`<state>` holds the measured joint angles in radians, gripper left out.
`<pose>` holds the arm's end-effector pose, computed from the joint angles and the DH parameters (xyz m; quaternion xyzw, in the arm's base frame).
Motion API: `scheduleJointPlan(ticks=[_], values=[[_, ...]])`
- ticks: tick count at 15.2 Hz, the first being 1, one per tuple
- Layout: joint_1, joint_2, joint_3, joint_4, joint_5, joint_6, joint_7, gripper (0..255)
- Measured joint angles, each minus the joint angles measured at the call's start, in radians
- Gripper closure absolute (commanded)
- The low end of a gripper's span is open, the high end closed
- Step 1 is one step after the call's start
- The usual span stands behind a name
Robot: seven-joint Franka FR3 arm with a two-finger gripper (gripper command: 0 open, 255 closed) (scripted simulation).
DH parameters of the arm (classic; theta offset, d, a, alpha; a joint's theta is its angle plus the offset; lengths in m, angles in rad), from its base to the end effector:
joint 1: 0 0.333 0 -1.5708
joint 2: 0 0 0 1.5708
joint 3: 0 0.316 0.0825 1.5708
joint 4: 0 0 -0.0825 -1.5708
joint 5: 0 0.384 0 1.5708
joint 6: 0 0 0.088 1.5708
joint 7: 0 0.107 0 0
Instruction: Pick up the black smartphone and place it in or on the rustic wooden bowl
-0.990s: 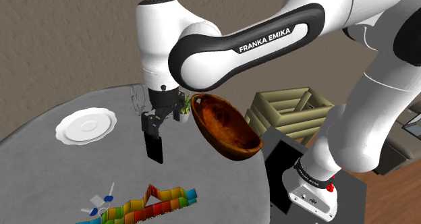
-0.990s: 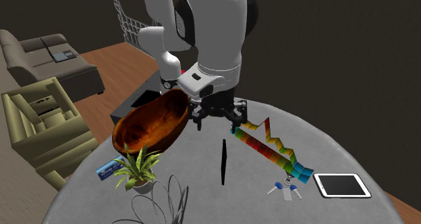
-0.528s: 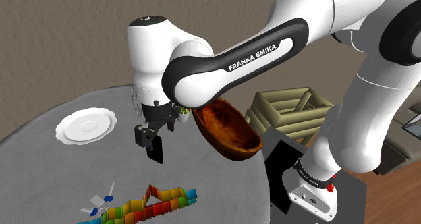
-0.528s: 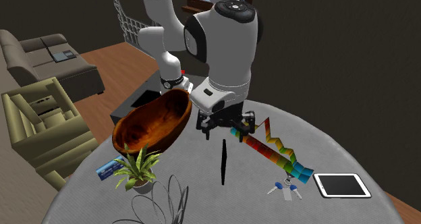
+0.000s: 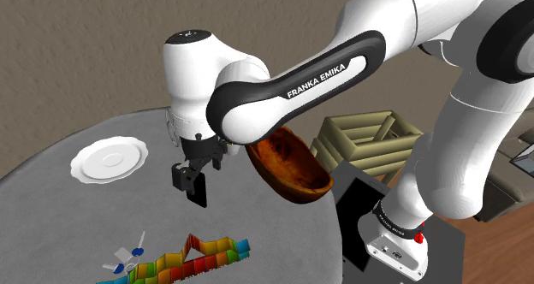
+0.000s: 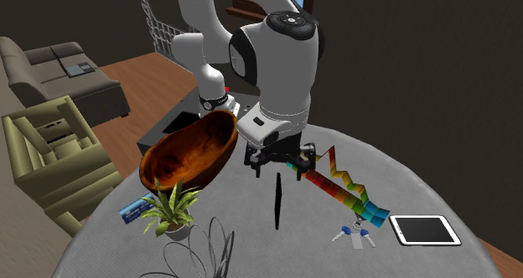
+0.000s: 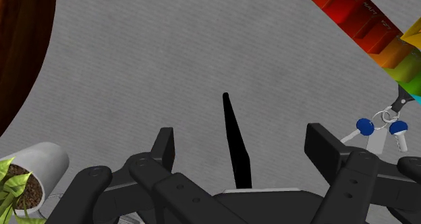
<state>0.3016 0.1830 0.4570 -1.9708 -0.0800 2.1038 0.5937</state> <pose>0.4337 0.3947 0.3854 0.9948 0.1004 -0.0154 0.0046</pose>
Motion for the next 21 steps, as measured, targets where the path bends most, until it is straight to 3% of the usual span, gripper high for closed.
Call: scheduleJointPlan(ticks=[1,11,21], values=[[0.000,0.000,0.000,0.000,0.000,0.000,0.000,255],[0.000,0.000,0.000,0.000,0.000,0.000,0.000,255],[-0.005,-0.048,0.005,0.065,0.027,-0.107,-0.017,255]])
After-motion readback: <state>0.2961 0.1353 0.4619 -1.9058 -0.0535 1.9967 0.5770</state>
